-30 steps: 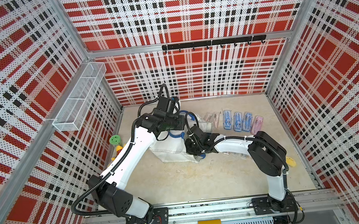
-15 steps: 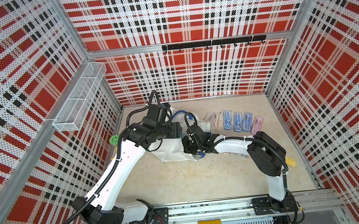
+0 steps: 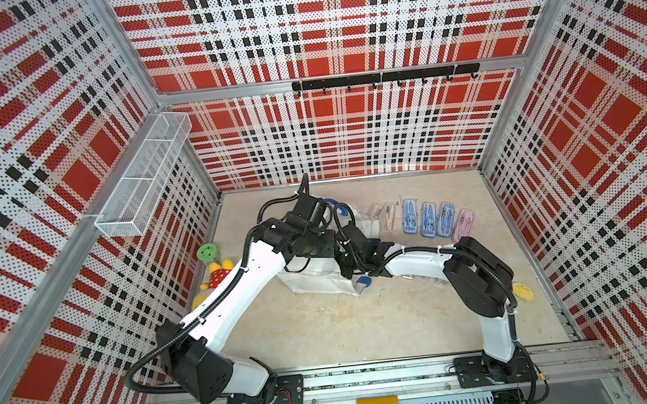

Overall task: Take out the compass set from the canvas bag
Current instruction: Adjust the canvas bag at the center of the board.

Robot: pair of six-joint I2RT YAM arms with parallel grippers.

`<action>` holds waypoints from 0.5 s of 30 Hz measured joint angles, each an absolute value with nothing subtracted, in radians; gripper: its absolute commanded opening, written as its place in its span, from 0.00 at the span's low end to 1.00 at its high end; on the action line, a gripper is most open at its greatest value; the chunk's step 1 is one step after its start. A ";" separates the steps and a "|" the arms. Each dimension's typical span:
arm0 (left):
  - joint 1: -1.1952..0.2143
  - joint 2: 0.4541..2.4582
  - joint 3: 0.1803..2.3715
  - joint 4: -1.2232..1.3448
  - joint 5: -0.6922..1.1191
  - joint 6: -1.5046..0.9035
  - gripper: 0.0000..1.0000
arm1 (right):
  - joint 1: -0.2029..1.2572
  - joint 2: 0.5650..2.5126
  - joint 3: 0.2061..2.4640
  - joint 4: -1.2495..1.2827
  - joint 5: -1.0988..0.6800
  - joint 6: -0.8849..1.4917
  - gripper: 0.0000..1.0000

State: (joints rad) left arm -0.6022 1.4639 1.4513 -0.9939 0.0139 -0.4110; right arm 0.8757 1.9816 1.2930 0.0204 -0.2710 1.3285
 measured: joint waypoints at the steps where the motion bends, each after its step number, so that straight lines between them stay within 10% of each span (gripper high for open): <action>1: -0.603 1.475 1.458 -0.996 0.010 -0.403 0.00 | 0.876 1.980 1.286 0.026 -0.268 1.329 0.45; 15: -0.610 1.306 1.434 -0.984 -0.057 -0.056 0.00 | 0.882 1.713 0.991 0.110 -0.088 1.285 0.66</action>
